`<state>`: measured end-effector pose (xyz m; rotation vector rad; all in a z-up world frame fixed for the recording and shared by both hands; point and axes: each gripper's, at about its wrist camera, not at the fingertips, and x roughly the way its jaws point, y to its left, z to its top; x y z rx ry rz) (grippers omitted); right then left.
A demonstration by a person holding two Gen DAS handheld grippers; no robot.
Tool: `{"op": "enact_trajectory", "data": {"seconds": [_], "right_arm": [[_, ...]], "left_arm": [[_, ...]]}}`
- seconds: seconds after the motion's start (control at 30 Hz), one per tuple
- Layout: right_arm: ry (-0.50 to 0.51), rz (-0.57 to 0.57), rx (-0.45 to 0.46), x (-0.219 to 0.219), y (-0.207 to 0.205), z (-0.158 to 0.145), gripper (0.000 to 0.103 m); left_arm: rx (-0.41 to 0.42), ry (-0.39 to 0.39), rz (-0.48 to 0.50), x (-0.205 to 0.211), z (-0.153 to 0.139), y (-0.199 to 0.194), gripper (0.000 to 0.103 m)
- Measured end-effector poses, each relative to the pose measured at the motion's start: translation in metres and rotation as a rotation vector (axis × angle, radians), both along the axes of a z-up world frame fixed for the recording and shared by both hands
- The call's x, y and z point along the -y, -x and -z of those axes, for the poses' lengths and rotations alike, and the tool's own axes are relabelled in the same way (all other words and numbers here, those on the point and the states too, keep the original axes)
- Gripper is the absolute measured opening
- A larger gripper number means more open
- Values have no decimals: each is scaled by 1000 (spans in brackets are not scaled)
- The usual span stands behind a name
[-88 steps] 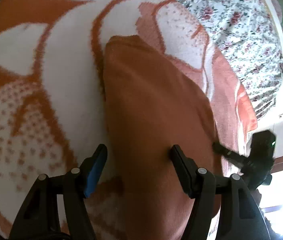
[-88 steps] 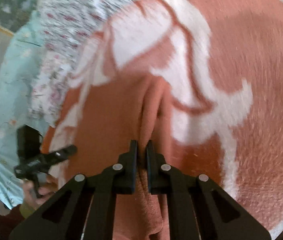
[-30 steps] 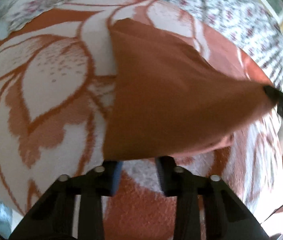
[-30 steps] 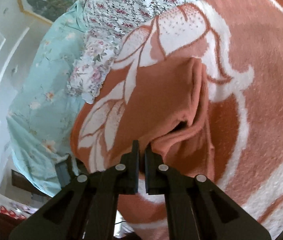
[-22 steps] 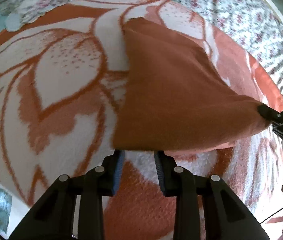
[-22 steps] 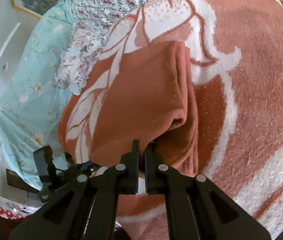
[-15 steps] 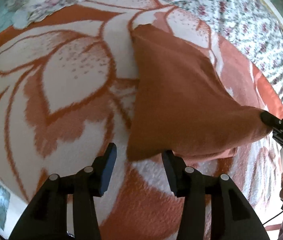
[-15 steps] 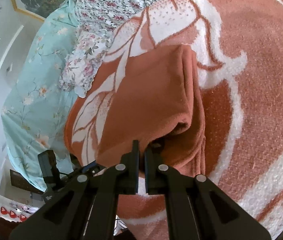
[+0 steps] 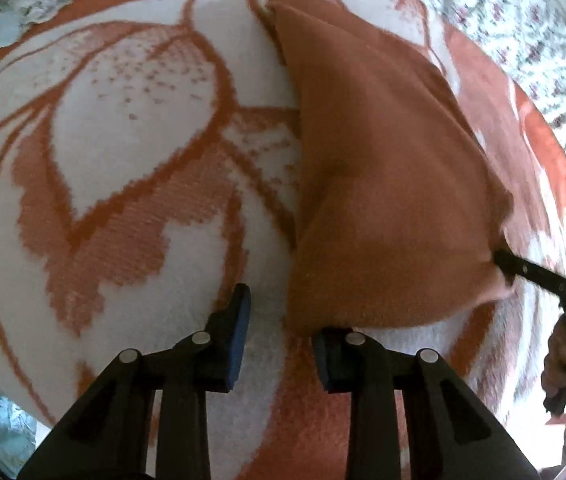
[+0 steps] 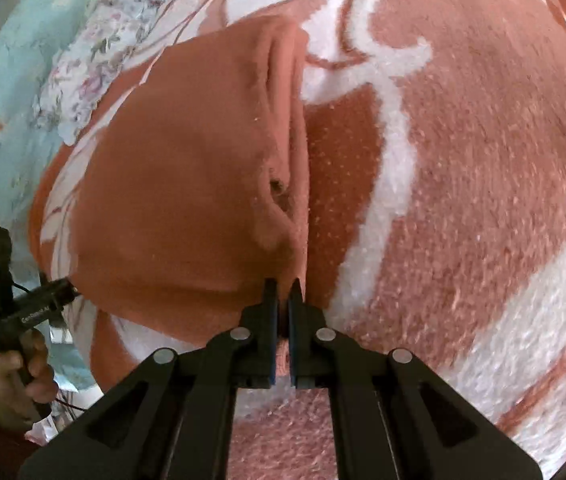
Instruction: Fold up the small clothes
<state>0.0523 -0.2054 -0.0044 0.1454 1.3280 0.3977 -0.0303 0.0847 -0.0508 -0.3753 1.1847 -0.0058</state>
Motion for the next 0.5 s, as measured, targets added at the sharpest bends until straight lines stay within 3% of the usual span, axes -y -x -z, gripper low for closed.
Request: {"op": "enact_trajectory", "data": {"seconds": [0.1, 0.17, 0.23, 0.3, 0.4, 0.5], "right_arm": [[13, 13, -36, 2, -1, -8, 8], [30, 33, -55, 11, 2, -19, 12], [38, 67, -28, 19, 1, -37, 12], [-33, 87, 18, 18, -10, -54, 12], [-111, 80, 56, -7, -34, -57, 12], [-149, 77, 38, -39, -70, -30, 12]], "left_arm": [[-7, 32, 94, -4, -15, 10, 28], [28, 98, 174, -8, -36, 23, 29], [81, 140, 238, -12, -56, 27, 34], [110, 166, 275, -12, -63, 18, 36], [133, 221, 291, -7, -57, -9, 36], [112, 273, 306, -4, -38, -33, 36]]}}
